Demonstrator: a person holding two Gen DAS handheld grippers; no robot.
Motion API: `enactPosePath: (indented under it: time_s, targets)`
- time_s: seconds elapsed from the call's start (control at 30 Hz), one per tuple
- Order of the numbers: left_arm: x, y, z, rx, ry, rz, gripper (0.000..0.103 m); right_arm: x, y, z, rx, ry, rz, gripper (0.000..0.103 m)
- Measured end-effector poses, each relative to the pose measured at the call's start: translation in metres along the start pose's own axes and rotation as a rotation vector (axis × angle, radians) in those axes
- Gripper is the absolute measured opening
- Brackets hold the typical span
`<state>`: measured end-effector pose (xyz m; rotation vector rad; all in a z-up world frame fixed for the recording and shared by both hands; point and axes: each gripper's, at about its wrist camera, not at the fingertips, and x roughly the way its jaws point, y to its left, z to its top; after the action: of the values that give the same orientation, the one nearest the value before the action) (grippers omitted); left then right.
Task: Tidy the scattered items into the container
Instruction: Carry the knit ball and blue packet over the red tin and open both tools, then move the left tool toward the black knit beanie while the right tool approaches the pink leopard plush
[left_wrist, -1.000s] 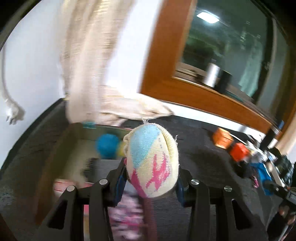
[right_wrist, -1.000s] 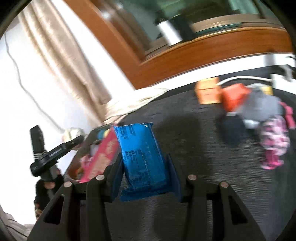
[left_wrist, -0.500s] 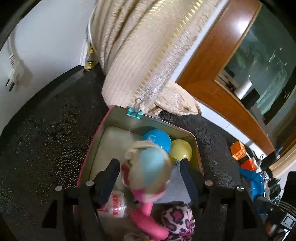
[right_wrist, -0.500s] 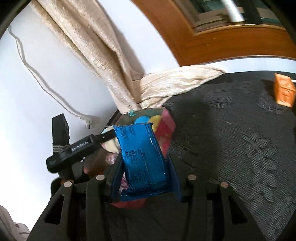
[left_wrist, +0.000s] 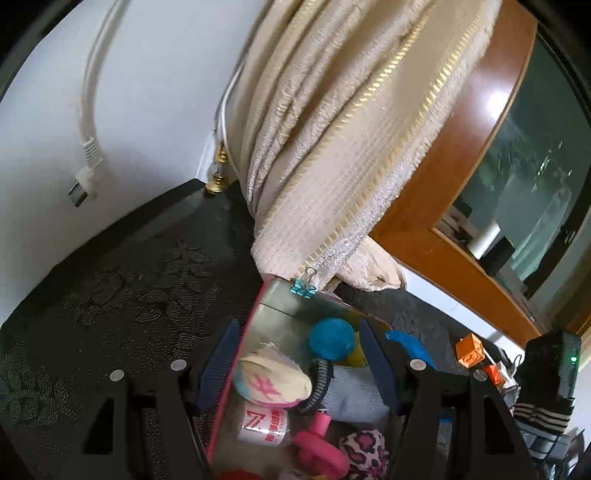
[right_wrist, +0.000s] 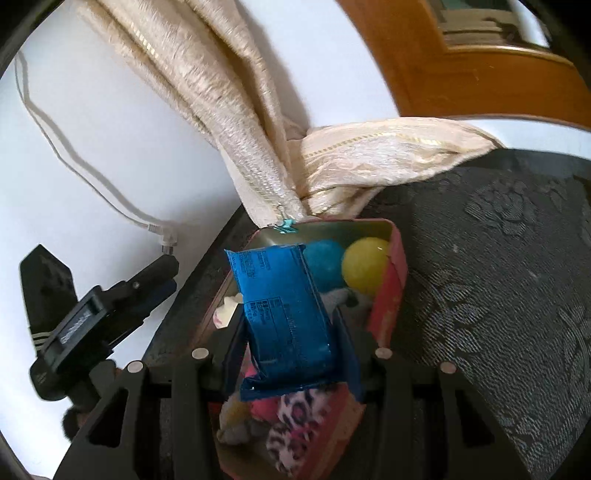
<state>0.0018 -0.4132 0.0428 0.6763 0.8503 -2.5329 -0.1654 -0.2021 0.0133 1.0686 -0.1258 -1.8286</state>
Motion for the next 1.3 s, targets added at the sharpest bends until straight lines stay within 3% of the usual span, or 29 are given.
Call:
enactPosePath:
  time_s: [0.13,0.27,0.5,0.77,1.03,1.3]
  targets:
    - [-0.001,0.0,-0.001,-0.003,-0.004,0.001,0.069,0.02,0.013,0.006,-0.007,0.009,0.018,0.051]
    - [0.001,0.002,-0.002,-0.005,0.003,0.003,0.069,0.029,0.02,0.004,-0.024,0.013,0.036,0.06]
    - [0.005,0.005,-0.003,-0.01,0.016,0.02,0.069,0.021,0.014,-0.011,-0.043,0.014,0.005,0.06]
    - [0.012,-0.007,-0.01,0.041,0.038,0.031,0.069,-0.021,-0.021,-0.034,0.042,-0.036,-0.042,0.06]
    - [0.03,-0.007,-0.015,0.065,0.077,0.086,0.069,-0.081,-0.064,-0.06,0.11,-0.134,-0.157,0.06]
    - [0.026,-0.021,-0.019,0.101,0.069,0.13,0.069,-0.136,-0.118,-0.076,0.229,-0.221,-0.255,0.06]
